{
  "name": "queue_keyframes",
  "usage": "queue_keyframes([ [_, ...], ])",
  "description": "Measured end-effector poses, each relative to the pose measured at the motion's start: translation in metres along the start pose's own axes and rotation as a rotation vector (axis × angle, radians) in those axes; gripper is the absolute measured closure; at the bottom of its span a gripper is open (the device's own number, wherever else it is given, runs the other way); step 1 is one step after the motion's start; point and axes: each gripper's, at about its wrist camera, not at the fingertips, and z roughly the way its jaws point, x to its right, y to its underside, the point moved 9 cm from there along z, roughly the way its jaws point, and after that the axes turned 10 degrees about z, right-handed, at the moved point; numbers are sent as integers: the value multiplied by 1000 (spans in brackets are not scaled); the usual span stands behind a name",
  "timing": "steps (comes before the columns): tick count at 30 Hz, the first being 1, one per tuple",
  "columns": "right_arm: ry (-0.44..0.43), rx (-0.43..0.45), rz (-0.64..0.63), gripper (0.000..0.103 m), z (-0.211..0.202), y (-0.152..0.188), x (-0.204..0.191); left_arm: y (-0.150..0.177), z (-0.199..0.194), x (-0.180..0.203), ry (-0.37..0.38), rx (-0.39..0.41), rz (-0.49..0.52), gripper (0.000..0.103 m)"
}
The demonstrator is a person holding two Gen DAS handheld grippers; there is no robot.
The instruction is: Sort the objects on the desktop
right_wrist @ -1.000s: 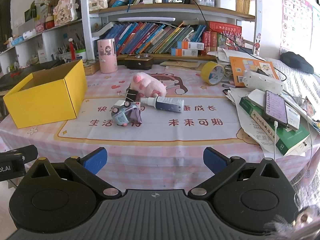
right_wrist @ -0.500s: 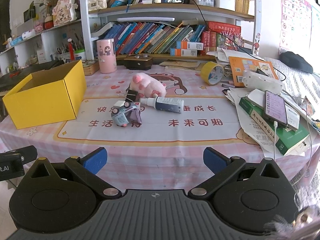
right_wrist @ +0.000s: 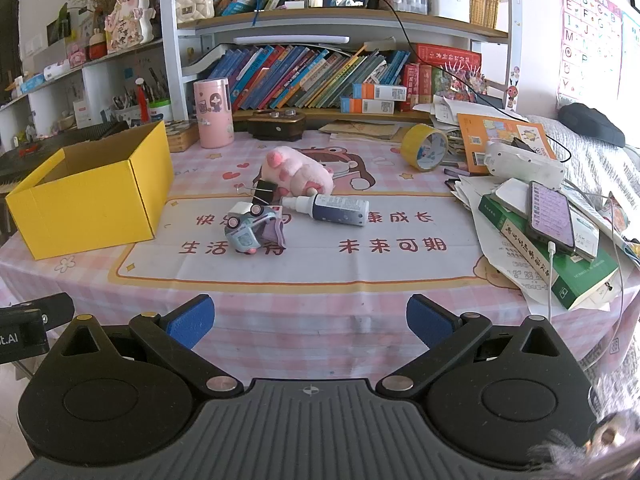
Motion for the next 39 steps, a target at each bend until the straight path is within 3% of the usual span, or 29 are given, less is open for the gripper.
queue_keyframes([
  [39, 11, -23, 4, 0, 9, 0, 0, 0, 13, 3, 30, -26, 24, 0],
])
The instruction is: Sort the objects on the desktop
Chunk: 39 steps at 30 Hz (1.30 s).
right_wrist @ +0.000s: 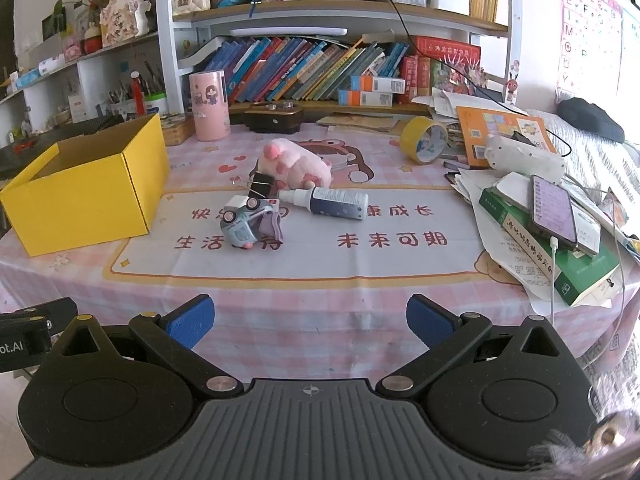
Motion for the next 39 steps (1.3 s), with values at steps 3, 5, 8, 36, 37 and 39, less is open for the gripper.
queue_keyframes([
  [3, -1, -5, -2, 0, 3, -1, 0, -3, 1, 4, 9, 9, 10, 0],
  [5, -2, -9, -1, 0, 4, -2, 0, -5, 2, 6, 15, 14, 16, 0],
  [8, -3, -16, 1, 0, 8, -4, 1, -8, 5, 9, 18, 12, 21, 0],
  [36, -1, -67, -38, 2, 73, -54, 30, -48, 65, 56, 41, -29, 30, 0],
  [37, -6, -72, -47, 2, 77, -56, 31, -49, 67, 58, 40, -32, 26, 0],
  [39, -18, -81, -58, 5, 85, -61, 33, -53, 72, 62, 37, -38, 17, 0],
])
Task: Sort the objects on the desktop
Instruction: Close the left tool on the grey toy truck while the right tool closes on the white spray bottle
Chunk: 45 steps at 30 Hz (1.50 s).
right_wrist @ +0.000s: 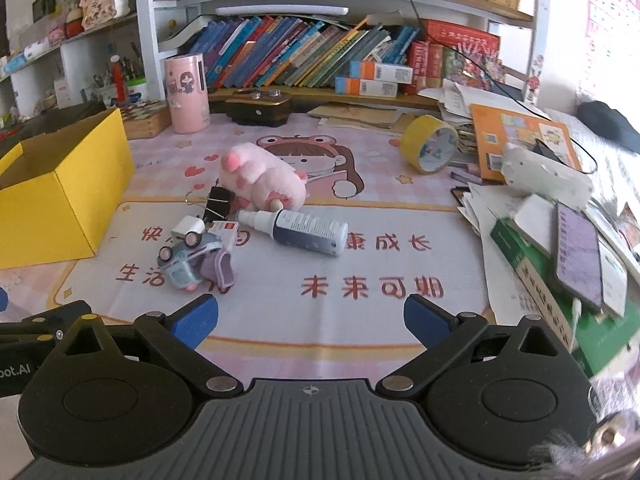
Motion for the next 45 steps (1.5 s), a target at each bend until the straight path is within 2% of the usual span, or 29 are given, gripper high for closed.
queue_keyframes([
  [2, -13, -9, -11, 13, 7, -5, 2, -3, 5, 3, -5, -4, -10, 0],
  [7, -49, -38, -39, 21, 28, -15, 5, -11, 18, 12, -12, -17, -23, 0],
  [13, -99, -84, -84, 22, 53, -22, 4, -19, 37, 24, -29, -49, -26, 0],
  [24, -109, -98, -103, 22, 87, -52, 32, -33, 83, 61, 15, -109, -15, 0],
  [32, -168, -121, -148, 21, 104, -59, 29, -30, 117, 63, -42, -143, -20, 1],
  [36, -212, -157, -194, 21, 116, -61, 22, -32, 122, 65, -33, -132, -21, 2],
  [40, -260, -207, -268, 22, 130, -60, 11, -29, 123, 66, -22, -136, -21, 7],
  [43, -269, -222, -332, 26, 139, -59, 6, -27, 123, 62, -22, -144, -33, 20],
  [45, -286, -242, -363, 31, 144, -58, 2, -26, 123, 60, -4, -149, -50, 38],
])
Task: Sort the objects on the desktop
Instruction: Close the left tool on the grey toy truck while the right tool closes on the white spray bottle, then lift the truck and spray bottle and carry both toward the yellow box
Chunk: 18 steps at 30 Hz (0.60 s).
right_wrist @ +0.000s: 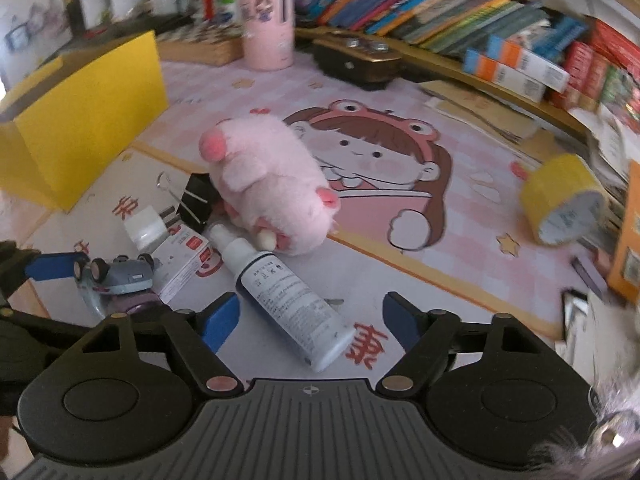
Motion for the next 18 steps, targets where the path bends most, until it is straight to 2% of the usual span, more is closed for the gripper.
queue_keyframes([
  [2, -16, -25, -27, 38, 7, 0, -3, 0, -2, -5, -11, 0, -13, 49],
  [5, -41, -69, -62, 47, 16, 2, -8, 1, -6, -11, 0, 3, -35, 49],
  [6, -40, -76, -69, 48, 18, 3, -9, 2, -9, -14, 2, 8, -48, 49],
  [13, -77, -76, -71, 64, 20, 2, -18, -3, -26, -26, 26, 47, -115, 49],
  [16, -80, -89, 13, 72, 17, 0, -17, -9, -35, -30, 33, 71, -141, 49],
  [18, -105, -97, 93, 73, 14, -1, -17, -14, -41, -31, 41, 90, -151, 49],
])
